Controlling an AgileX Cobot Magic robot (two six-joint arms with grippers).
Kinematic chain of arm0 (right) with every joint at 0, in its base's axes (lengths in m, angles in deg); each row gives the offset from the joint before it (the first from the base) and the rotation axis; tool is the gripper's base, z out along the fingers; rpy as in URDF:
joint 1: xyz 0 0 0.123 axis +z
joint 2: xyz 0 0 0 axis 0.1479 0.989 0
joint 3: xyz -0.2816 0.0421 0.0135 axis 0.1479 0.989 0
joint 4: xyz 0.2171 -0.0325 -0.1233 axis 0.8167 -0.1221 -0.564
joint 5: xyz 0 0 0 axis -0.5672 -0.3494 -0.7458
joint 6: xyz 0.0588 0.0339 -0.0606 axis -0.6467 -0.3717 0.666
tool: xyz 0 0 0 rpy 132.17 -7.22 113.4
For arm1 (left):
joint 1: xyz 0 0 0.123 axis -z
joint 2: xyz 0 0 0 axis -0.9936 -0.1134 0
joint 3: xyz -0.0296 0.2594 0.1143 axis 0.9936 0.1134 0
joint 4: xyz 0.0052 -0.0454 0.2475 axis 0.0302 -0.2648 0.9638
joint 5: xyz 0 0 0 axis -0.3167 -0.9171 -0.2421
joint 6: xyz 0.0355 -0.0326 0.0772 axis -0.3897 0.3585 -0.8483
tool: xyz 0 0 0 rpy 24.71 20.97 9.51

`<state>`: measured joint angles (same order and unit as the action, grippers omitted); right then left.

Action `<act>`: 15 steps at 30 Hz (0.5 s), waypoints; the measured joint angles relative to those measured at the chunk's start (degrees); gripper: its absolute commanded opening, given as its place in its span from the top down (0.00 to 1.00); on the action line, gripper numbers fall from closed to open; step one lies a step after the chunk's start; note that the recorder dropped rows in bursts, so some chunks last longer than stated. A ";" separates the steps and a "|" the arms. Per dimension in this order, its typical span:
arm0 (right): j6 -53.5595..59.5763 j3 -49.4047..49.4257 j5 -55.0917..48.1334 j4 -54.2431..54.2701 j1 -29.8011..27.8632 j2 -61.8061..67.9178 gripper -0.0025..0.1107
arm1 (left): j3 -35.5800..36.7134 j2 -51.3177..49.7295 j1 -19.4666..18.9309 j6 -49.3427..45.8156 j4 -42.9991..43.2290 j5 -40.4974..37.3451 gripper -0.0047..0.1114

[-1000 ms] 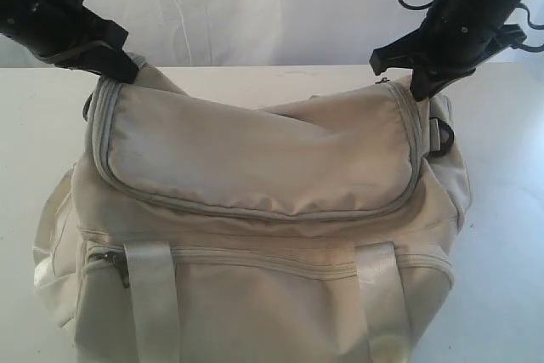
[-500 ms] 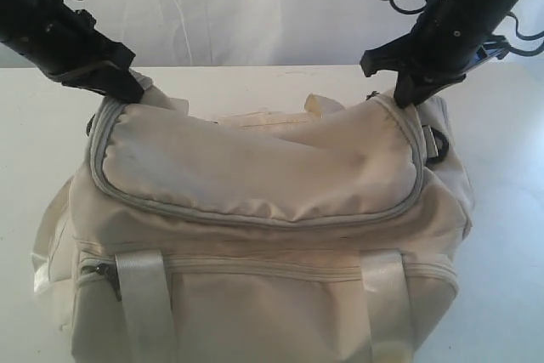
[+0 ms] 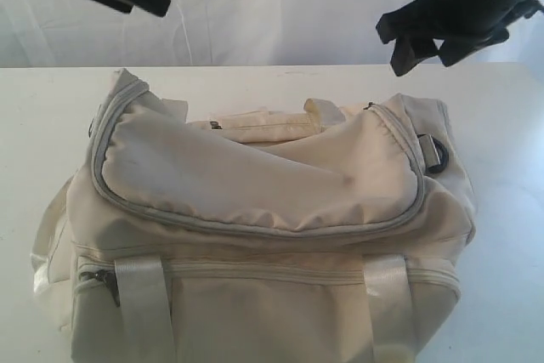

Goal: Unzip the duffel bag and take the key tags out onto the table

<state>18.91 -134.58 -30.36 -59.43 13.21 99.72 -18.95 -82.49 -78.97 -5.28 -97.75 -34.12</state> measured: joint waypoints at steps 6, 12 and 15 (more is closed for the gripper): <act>0.00 0.00 -2.87 0.00 0.00 -4.21 0.46 | -4.12 -9.57 8.50 0.00 -7.14 4.96 0.34; 0.00 0.00 -6.24 0.08 0.00 -5.24 0.46 | -6.34 -22.85 12.74 -0.45 -15.70 9.53 0.35; 0.00 0.00 -6.99 0.08 0.00 -5.24 0.46 | -8.04 -27.18 13.00 -0.61 -18.81 9.75 0.35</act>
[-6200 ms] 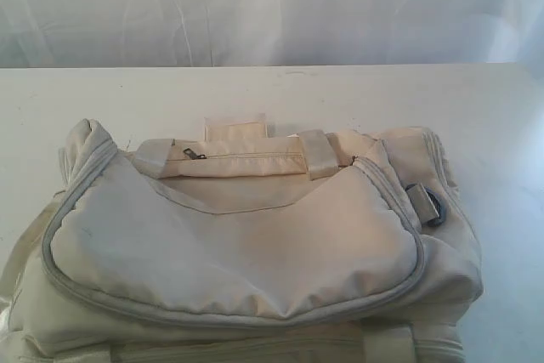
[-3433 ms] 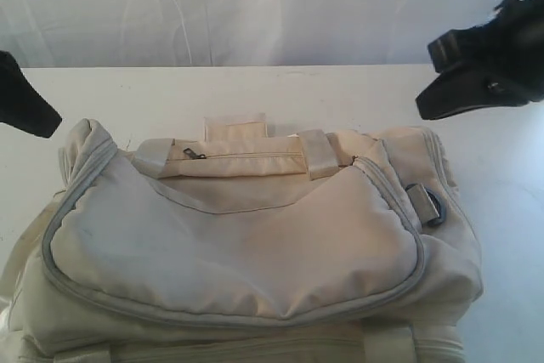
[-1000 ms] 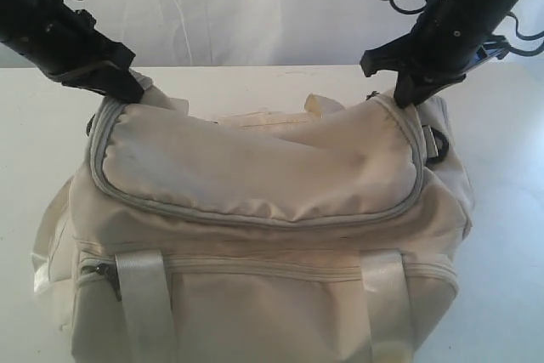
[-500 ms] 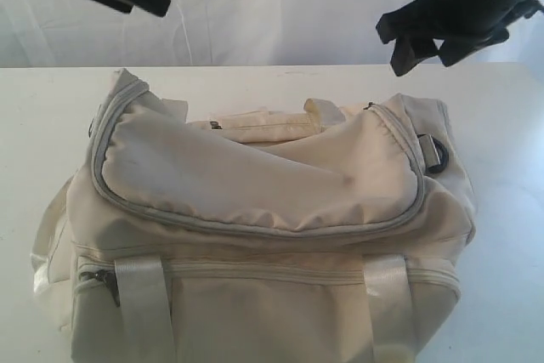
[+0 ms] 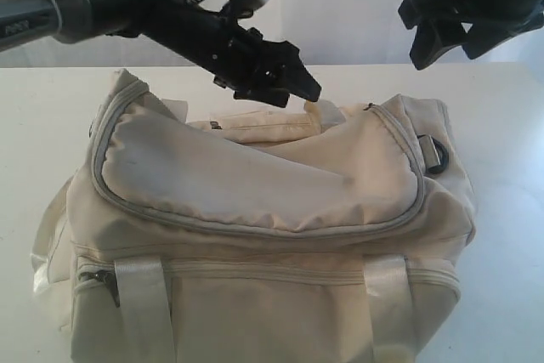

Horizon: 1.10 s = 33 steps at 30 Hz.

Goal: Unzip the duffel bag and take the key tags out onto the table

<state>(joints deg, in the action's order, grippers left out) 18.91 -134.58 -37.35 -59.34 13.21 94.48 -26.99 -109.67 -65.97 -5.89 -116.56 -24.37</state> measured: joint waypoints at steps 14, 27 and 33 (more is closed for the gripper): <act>0.00 0.00 -0.22 0.13 0.00 0.00 0.46 | -1.53 -6.44 1.84 -5.89 -9.00 4.75 0.36; 0.00 0.00 -0.22 0.21 0.00 0.00 0.46 | -1.53 -9.61 2.89 -8.20 -14.65 9.09 0.75; 0.00 0.00 0.63 0.21 0.00 0.00 0.46 | -3.64 -9.61 2.73 -8.39 -15.09 8.56 0.96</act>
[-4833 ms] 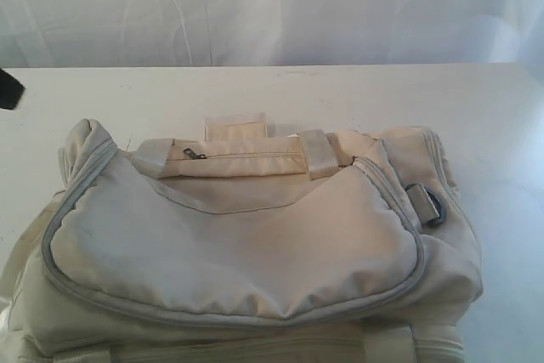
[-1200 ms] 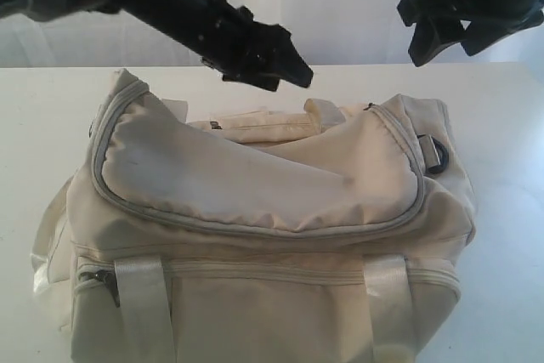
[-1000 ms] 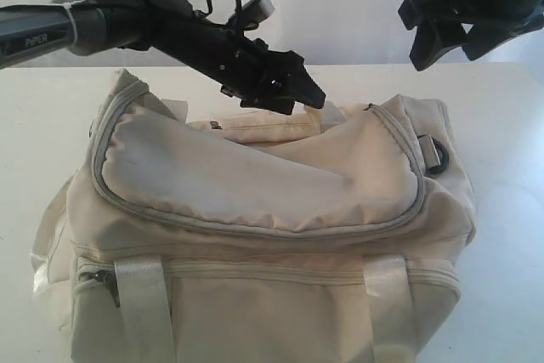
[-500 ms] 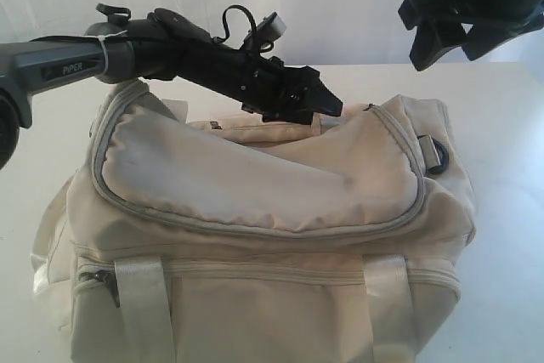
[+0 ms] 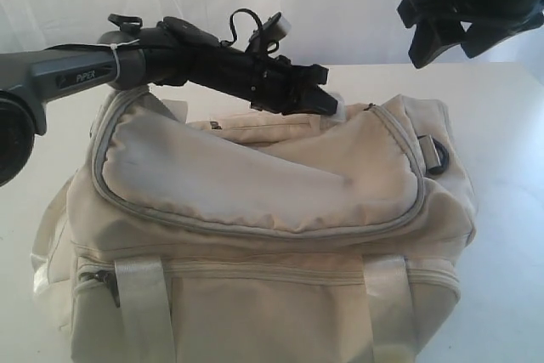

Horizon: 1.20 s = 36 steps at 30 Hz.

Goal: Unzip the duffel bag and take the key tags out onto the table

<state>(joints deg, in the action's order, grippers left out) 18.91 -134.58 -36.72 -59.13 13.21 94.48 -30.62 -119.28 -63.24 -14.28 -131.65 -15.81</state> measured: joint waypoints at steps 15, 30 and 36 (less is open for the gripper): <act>1.16 -0.43 8.14 1.90 0.00 3.32 0.46 | -16.73 -0.09 -2.59 -0.24 2.46 -14.97 0.96; 10.58 -17.64 -1.76 33.28 -14.17 20.20 0.46 | -18.41 -0.22 -2.82 -2.83 3.25 -19.32 0.96; 11.48 -18.14 -1.95 39.84 -16.42 27.40 0.43 | -18.41 1.16 -2.82 -5.01 3.50 -19.45 0.96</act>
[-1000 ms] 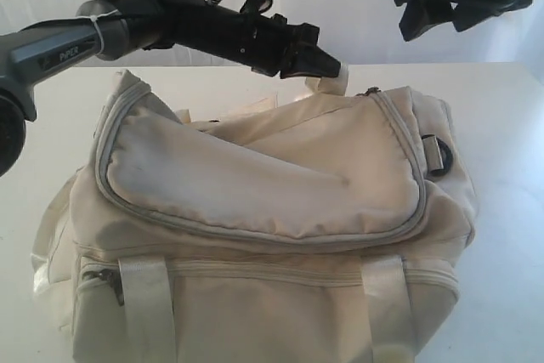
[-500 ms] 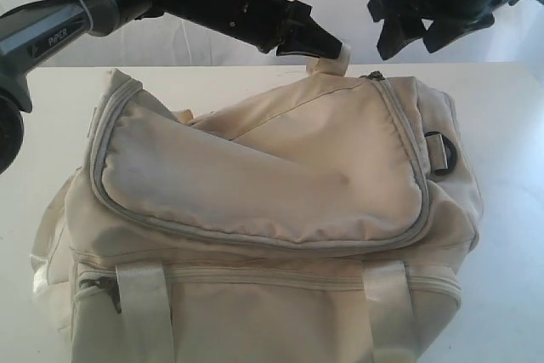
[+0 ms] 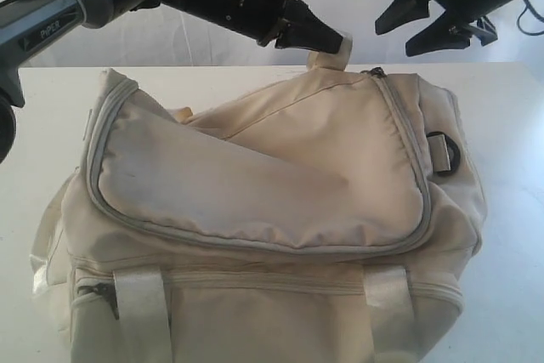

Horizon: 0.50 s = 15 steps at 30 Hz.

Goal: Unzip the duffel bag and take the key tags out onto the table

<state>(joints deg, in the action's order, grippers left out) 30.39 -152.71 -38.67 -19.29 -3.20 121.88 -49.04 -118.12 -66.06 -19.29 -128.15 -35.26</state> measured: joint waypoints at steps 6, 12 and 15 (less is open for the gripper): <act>0.40 0.00 -0.12 0.59 0.81 1.36 0.42 | 0.00 0.70 0.00 -0.99 0.08 -0.24 0.96; 0.28 0.00 -0.12 -3.50 3.47 1.36 0.42 | 0.00 0.70 0.00 -1.23 0.43 0.07 0.96; -0.92 0.00 -0.22 -7.51 4.88 1.36 0.42 | 0.00 0.96 0.00 -0.70 1.39 0.45 0.96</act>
<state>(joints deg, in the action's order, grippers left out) 29.47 -152.71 -38.89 -26.81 1.68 123.24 -49.04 -117.16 -66.06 -19.99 -126.76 -34.81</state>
